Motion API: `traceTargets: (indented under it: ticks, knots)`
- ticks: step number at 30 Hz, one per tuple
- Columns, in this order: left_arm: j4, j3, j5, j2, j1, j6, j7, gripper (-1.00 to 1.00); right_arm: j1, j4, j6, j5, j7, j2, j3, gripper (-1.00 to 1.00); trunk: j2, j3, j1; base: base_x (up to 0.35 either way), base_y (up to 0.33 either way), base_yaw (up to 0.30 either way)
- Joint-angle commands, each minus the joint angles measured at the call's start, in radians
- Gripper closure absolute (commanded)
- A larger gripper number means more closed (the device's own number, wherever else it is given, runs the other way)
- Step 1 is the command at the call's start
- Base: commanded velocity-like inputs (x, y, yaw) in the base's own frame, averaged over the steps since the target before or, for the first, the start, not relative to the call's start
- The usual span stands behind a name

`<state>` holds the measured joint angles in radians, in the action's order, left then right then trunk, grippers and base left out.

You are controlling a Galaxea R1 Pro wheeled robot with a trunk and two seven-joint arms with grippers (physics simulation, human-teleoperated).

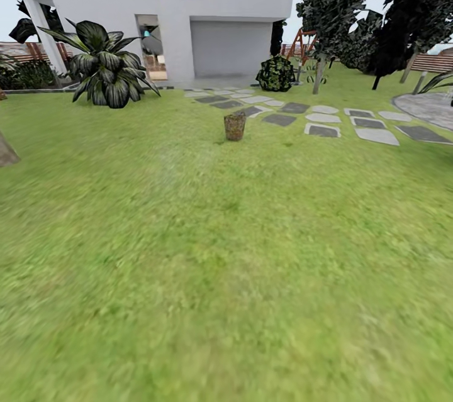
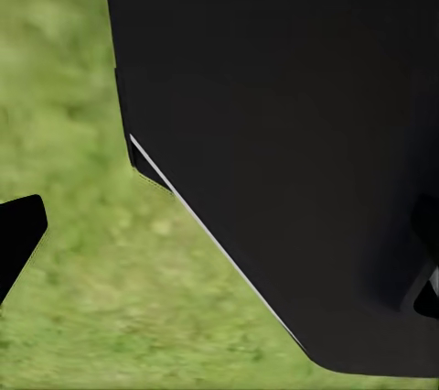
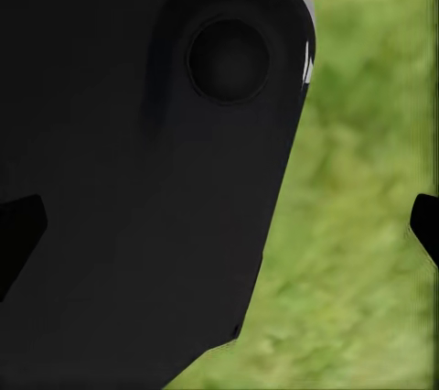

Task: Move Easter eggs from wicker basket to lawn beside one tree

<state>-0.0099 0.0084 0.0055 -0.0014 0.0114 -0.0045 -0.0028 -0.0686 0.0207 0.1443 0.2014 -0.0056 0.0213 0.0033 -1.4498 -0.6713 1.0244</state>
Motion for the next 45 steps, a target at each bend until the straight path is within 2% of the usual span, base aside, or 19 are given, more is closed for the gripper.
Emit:
traceTargets:
  ticks: [1,45]
  knots:
    - [-0.001,0.001,0.001,0.0,0.0,0.0,0.0,-1.0,0.0,-0.001,0.003,0.006,-0.001,0.0,0.0,-1.0,0.0,-0.001,0.001,0.34,0.0,0.0]
    - [-0.001,0.001,0.001,0.0,0.001,-0.001,0.0,-1.0,0.0,-0.001,0.003,0.006,-0.001,0.0,0.0,-1.0,0.0,-0.001,0.001,0.34,0.0,0.0]
